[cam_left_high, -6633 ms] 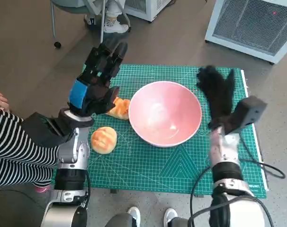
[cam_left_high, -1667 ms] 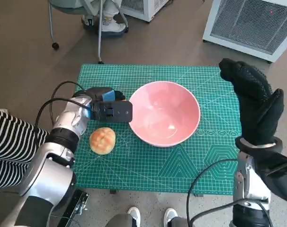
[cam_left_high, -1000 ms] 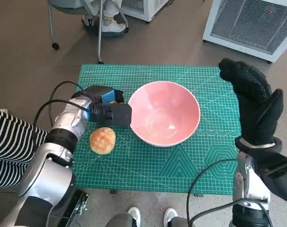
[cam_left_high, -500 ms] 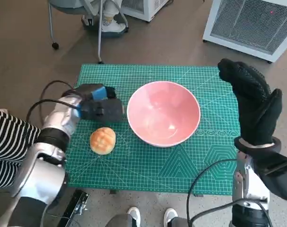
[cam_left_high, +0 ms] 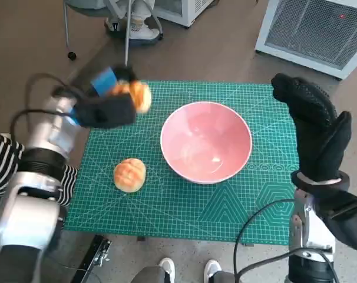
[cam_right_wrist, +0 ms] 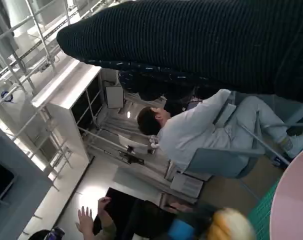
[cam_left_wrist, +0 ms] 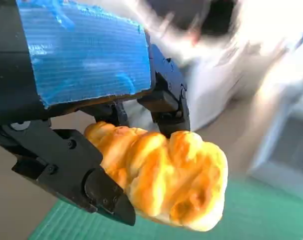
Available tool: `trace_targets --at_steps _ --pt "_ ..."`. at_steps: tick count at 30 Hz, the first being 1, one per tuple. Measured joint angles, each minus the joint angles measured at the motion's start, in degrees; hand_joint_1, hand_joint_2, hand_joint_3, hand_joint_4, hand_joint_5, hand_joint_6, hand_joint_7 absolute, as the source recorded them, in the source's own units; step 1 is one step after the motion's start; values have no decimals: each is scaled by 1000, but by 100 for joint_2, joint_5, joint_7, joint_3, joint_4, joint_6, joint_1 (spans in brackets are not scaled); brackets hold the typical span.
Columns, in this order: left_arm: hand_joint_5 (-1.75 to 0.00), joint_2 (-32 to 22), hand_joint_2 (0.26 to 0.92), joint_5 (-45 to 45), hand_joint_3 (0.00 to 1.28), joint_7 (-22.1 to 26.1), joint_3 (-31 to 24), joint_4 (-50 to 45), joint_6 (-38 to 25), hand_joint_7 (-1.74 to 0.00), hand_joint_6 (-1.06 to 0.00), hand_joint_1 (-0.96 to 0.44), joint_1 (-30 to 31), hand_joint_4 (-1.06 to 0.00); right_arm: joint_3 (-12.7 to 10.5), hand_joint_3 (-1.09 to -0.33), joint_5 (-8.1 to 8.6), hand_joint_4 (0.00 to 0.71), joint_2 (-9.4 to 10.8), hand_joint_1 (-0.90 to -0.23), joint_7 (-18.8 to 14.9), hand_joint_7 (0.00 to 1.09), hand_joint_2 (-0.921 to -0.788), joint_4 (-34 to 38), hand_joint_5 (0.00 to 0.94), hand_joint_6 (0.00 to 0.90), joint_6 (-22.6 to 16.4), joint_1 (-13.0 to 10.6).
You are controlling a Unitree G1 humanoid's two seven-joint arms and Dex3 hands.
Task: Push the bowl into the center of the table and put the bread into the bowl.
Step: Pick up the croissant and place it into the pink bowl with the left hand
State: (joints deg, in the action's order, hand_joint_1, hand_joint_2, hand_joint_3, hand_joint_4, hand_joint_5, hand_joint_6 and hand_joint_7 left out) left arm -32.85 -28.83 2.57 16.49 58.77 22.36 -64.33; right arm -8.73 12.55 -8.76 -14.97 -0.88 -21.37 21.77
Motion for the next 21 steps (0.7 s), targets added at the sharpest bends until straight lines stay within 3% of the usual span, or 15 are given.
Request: trace_targets --at_steps 10,21 --pt "-918 -44 886 589 5 345 -382 -1279 751 -1096 -710 1 333 -894 -1 -736 57 211 0 -703 0 374 -921 72 0 128 -24 5" --pt "-999 499 897 1331 8 1725 -380 -2689 81 -1079 -690 2 944 -857 -1 -734 82 210 0 -703 -2 379 -921 80 0 127 -55 3"
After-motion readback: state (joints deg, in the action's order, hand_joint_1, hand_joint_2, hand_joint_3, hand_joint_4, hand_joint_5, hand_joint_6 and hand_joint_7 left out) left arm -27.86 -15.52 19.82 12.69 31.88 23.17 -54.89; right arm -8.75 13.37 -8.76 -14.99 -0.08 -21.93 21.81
